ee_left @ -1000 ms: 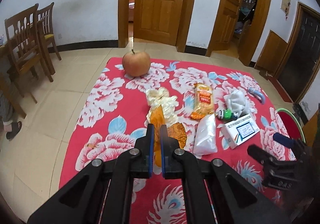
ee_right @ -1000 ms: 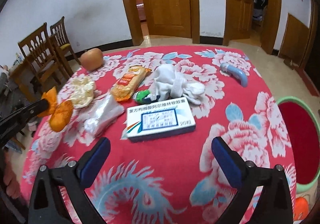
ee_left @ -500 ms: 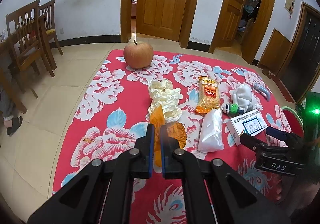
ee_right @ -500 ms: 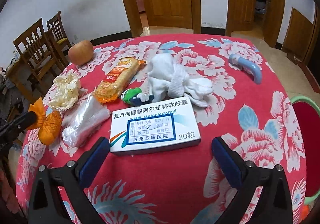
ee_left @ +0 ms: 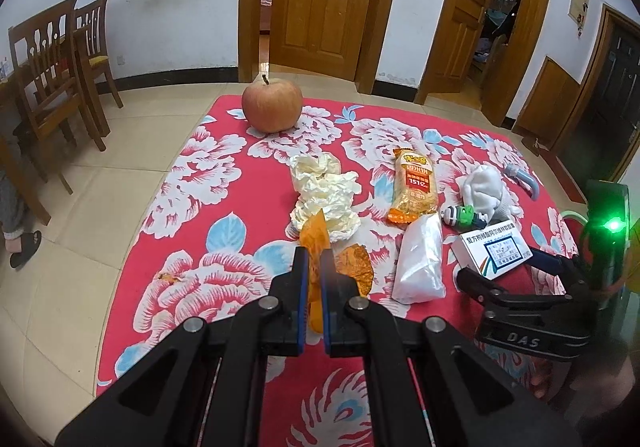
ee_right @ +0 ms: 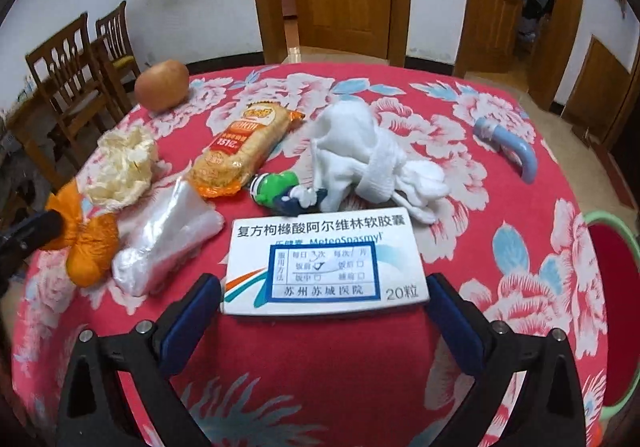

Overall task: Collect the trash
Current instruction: 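Close the right gripper on the white medicine box while the left gripper holds the orange mesh bag, then carry the orange mesh bag and medicine box over the red bin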

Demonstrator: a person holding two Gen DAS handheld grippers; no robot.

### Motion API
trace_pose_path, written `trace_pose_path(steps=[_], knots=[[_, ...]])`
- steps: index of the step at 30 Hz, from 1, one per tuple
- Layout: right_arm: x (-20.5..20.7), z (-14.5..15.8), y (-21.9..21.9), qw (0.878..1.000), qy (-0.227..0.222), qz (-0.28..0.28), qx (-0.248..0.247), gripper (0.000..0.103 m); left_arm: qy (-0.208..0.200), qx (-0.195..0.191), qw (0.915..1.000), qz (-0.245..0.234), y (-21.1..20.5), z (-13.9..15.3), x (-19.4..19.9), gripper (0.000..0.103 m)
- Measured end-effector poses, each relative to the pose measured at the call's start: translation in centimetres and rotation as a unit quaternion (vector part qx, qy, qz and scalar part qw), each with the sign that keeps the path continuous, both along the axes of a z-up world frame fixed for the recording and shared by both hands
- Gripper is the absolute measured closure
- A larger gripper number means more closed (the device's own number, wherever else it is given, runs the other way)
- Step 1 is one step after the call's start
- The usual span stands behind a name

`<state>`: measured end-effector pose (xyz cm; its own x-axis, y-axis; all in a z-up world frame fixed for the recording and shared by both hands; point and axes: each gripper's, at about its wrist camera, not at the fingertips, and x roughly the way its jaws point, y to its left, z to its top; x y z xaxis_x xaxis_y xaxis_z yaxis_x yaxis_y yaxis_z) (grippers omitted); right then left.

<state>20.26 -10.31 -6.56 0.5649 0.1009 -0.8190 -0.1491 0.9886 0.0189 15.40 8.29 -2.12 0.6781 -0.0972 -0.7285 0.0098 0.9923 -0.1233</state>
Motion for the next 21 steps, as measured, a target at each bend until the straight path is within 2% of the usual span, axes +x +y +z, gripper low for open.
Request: trace_pose_path(steps=[4, 7, 14, 21], knots=[[0.1, -0.1, 0.2, 1.000, 0.002, 0.002, -0.009, 0.000, 0.000, 0.000, 1.0000, 0.000, 0.0, 0.0, 0.0, 0.099], [-0.2, 0.2, 0.1, 1.000, 0.002, -0.006, -0.009, 0.011, 0.000, 0.000, 1.0000, 0.002, 0.0, 0.0, 0.0, 0.099], [-1.5, 0.7, -0.5, 1.000, 0.006, -0.012, 0.016, 0.012, -0.001, -0.003, 1.0000, 0.003, -0.1, 0.1, -0.3, 0.099], [-4.5, 3.2, -1.9, 0.999, -0.022, -0.029, 0.026, 0.012, -0.011, -0.009, 0.9999, -0.006, -0.8, 1.1, -1.1, 0.099]])
